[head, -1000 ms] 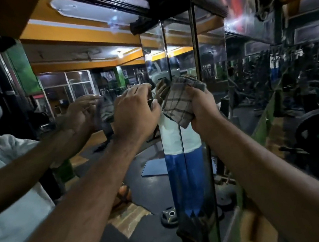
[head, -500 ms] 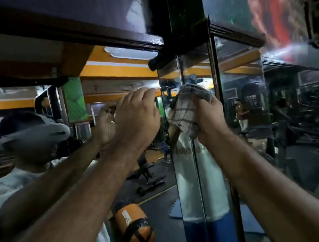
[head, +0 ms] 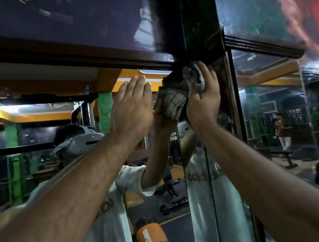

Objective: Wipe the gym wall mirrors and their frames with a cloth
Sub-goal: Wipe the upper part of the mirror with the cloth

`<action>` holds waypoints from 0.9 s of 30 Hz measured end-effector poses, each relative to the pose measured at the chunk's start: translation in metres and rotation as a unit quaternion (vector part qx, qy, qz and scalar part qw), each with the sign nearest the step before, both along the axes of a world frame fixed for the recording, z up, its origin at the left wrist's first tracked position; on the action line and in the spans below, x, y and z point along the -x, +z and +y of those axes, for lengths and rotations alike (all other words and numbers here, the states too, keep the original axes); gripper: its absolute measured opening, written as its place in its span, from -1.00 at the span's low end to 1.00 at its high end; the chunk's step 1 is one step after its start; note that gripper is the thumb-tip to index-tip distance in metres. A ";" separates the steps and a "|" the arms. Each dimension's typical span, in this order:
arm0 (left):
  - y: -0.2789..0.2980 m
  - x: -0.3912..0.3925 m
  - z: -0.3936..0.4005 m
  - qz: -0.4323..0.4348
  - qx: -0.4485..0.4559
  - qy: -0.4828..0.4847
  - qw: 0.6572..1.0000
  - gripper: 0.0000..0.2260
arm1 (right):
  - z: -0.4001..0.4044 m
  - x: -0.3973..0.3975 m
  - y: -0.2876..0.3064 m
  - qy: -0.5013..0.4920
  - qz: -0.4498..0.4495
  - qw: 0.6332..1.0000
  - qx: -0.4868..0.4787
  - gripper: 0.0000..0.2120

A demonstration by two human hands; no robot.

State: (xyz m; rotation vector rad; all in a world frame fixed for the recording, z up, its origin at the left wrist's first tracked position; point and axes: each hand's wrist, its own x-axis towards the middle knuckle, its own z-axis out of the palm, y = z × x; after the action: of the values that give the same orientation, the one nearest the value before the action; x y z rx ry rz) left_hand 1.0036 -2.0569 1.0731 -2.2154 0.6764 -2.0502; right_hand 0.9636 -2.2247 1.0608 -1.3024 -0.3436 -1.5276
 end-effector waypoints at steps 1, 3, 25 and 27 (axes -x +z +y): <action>-0.002 -0.004 0.000 -0.008 -0.007 0.010 1.000 -0.57 | -0.001 -0.006 -0.001 -0.030 0.004 0.999 0.035 -0.40; -0.006 -0.010 0.000 -0.017 -0.016 0.032 0.999 -0.55 | -0.001 -0.023 -0.008 -0.060 0.026 0.989 0.129 -0.38; -0.002 -0.006 0.008 -0.027 -0.012 0.062 0.998 -0.51 | -0.010 -0.081 0.007 -0.123 -0.025 0.950 0.284 -0.34; 0.000 -0.007 0.007 -0.025 -0.015 0.058 0.998 -0.50 | -0.002 -0.080 0.021 -0.176 0.022 0.955 0.236 -0.28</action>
State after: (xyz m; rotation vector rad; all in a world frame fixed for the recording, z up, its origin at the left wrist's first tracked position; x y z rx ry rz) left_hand 1.0103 -2.0495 1.0728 -2.1258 0.5563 -2.0188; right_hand 1.0433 -2.2269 1.0816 -1.8473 -0.4875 -1.7756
